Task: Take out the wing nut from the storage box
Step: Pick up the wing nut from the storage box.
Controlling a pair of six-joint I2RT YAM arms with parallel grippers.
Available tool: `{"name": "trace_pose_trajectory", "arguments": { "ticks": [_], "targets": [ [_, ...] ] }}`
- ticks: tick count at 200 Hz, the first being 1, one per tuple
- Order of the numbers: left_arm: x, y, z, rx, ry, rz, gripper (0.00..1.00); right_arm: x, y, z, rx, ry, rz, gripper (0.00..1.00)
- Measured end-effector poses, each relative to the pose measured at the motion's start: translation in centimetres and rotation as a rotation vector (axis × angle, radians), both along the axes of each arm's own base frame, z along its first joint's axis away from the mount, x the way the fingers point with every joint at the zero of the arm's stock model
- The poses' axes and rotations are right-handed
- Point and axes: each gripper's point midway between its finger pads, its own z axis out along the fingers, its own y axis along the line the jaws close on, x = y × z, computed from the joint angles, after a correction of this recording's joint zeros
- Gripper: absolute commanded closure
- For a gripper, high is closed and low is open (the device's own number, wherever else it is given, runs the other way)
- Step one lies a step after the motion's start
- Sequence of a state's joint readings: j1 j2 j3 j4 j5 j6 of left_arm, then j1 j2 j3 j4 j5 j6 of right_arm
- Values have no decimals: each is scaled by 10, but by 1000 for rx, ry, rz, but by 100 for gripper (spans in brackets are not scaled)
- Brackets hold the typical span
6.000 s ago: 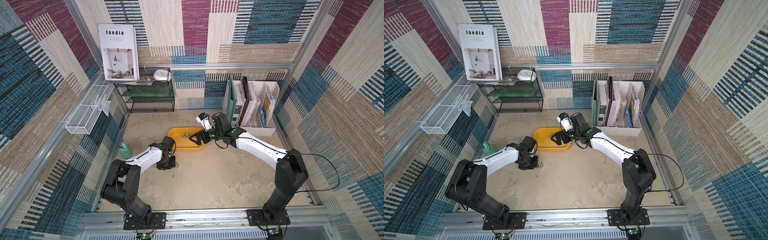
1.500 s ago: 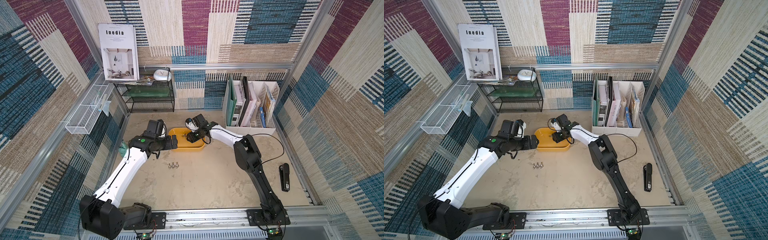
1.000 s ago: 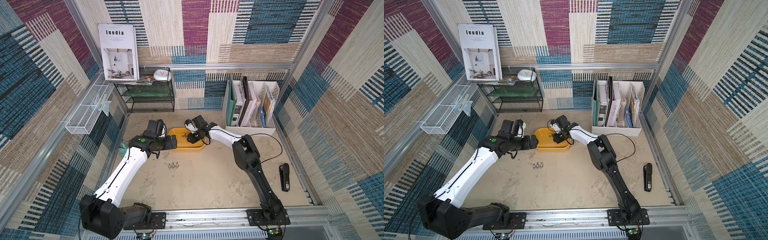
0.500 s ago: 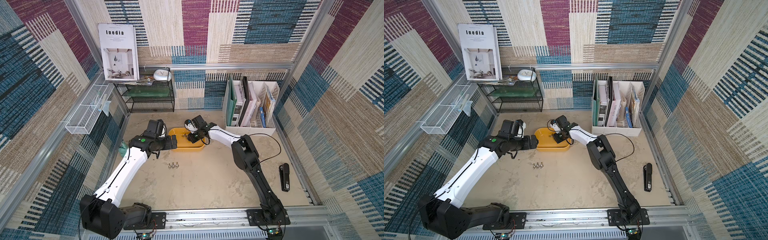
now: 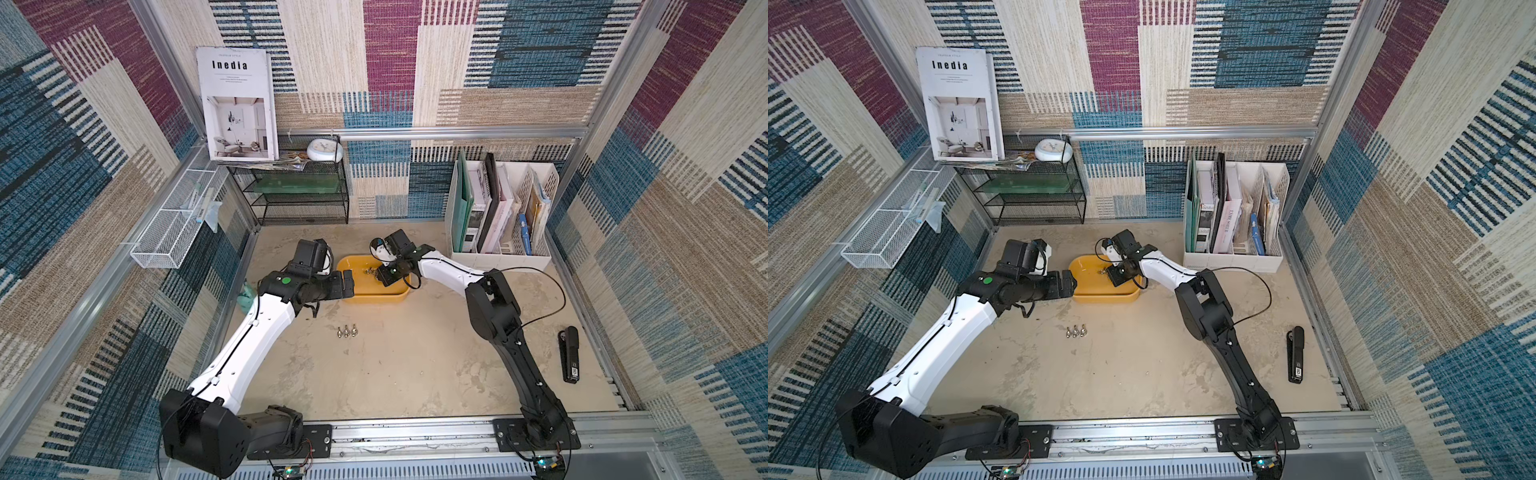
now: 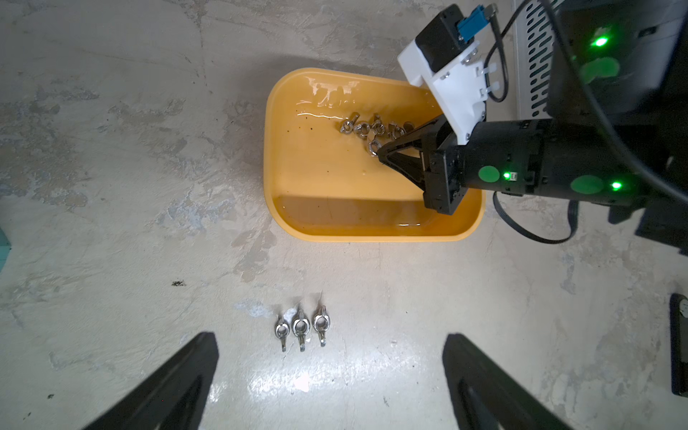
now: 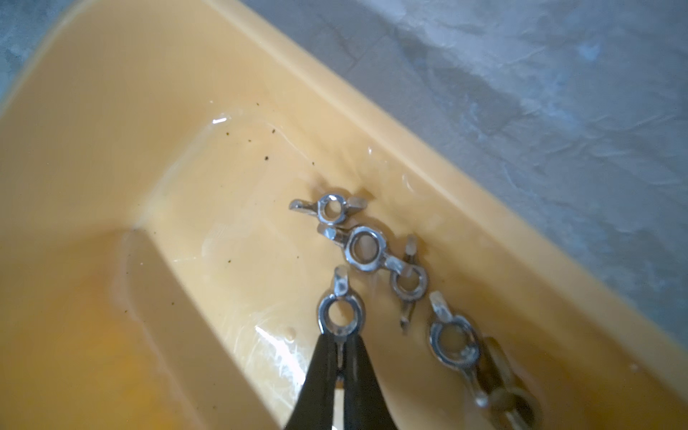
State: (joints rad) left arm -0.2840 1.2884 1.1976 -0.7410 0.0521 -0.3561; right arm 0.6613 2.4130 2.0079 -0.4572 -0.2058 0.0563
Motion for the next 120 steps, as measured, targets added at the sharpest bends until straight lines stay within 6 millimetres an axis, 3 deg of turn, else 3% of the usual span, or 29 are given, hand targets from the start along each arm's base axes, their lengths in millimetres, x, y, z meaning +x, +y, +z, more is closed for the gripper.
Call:
{"name": "trace_pose_trajectory", "arguments": {
  "ticks": [56,120],
  "targets": [
    [3,-1,-2,-2,-1,2,1,-18,-9,42,14,-51,-22,100],
    [11,8,-4,32,-15,47,1,-77,-12,68,14,-67,-41,100]
  ]
}}
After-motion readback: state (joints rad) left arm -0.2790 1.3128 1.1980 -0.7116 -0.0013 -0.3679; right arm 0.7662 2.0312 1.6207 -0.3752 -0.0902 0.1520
